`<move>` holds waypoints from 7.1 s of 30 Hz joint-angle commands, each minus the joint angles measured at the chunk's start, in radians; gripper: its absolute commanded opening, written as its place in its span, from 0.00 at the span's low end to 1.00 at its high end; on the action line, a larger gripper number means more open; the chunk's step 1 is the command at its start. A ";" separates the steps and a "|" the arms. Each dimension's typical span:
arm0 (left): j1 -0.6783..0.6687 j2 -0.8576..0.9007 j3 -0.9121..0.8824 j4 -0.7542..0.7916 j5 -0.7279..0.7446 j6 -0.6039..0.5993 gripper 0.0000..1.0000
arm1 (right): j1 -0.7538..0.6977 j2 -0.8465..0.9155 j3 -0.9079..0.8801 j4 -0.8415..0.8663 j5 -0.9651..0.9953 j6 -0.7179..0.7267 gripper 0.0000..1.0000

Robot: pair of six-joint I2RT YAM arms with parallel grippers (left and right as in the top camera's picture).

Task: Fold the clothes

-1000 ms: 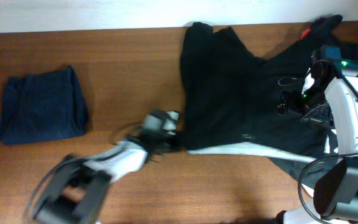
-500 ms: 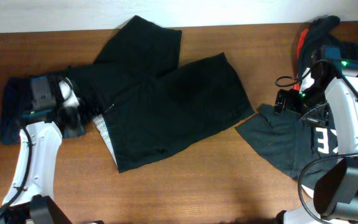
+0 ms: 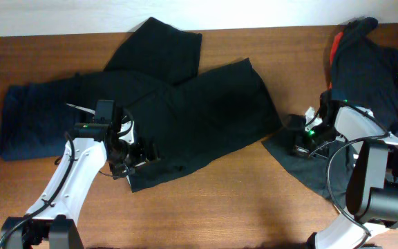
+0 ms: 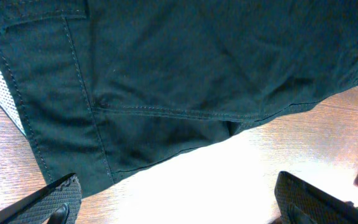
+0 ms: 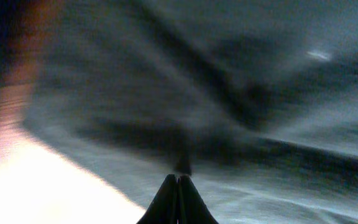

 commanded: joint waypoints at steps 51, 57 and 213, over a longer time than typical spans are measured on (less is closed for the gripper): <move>-0.300 0.150 -0.308 0.612 0.015 -0.342 0.11 | -0.035 0.054 0.292 -0.378 0.281 0.252 0.04; -0.029 0.166 -0.111 0.349 -0.117 -0.062 0.01 | 0.009 0.054 0.292 -0.427 0.171 0.253 0.04; 0.075 -0.067 -0.224 0.283 -0.177 -0.441 0.99 | 0.161 0.115 0.478 -0.370 0.385 0.465 0.43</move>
